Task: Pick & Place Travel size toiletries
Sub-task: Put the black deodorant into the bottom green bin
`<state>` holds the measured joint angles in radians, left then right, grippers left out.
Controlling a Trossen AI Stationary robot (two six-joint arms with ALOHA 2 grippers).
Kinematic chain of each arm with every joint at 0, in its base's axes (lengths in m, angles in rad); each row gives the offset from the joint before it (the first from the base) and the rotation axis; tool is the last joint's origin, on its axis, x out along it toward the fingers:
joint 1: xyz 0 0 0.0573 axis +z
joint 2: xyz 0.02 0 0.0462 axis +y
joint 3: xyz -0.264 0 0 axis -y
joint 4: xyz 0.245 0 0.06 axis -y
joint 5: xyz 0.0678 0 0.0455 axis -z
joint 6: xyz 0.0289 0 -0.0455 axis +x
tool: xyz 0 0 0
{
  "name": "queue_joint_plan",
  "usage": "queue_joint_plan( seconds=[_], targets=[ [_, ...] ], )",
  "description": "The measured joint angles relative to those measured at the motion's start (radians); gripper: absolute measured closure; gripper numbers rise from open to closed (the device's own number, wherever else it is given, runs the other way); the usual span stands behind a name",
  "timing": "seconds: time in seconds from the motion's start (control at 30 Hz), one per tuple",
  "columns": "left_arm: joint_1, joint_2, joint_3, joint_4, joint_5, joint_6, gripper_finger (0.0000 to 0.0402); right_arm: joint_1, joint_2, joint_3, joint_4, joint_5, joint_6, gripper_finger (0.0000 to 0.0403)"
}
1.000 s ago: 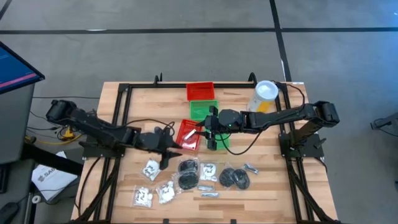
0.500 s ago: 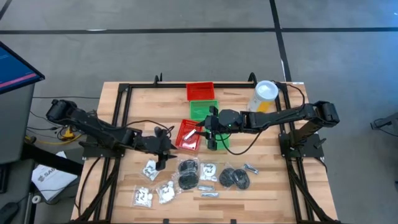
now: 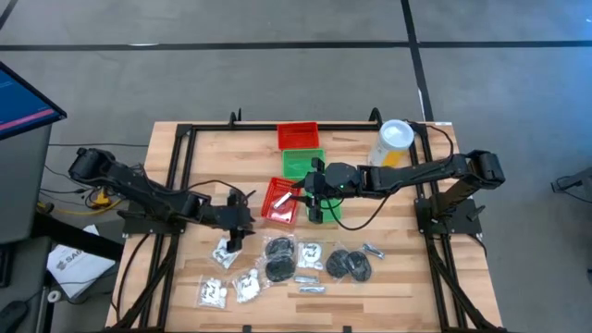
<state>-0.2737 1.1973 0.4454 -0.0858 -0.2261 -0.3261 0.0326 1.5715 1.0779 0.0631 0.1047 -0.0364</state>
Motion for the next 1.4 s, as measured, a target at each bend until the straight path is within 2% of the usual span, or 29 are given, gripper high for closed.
queue_joint_plan(
  seconds=[0.33,0.5,0.77,1.23,1.4],
  targets=[
    [0.000,-0.002,-0.050,0.029,-0.001,-0.072,0.0215,0.000,0.000,0.000,0.000,0.000,0.000,0.0266],
    [0.000,-0.002,-0.053,0.028,-0.001,-0.074,0.0218,0.000,0.000,0.000,0.000,0.000,0.000,0.0269],
    [0.000,-0.002,-0.053,0.029,-0.002,-0.075,0.0250,0.000,0.000,0.000,-0.001,0.000,0.000,0.0266],
    [-0.001,-0.001,-0.054,0.038,-0.003,-0.080,0.0253,-0.001,0.000,0.000,-0.004,0.000,-0.001,0.0269],
    [-0.001,-0.045,-0.059,0.016,0.002,-0.072,0.0257,-0.001,0.000,0.000,-0.005,0.000,-0.001,0.0270]
  ],
)
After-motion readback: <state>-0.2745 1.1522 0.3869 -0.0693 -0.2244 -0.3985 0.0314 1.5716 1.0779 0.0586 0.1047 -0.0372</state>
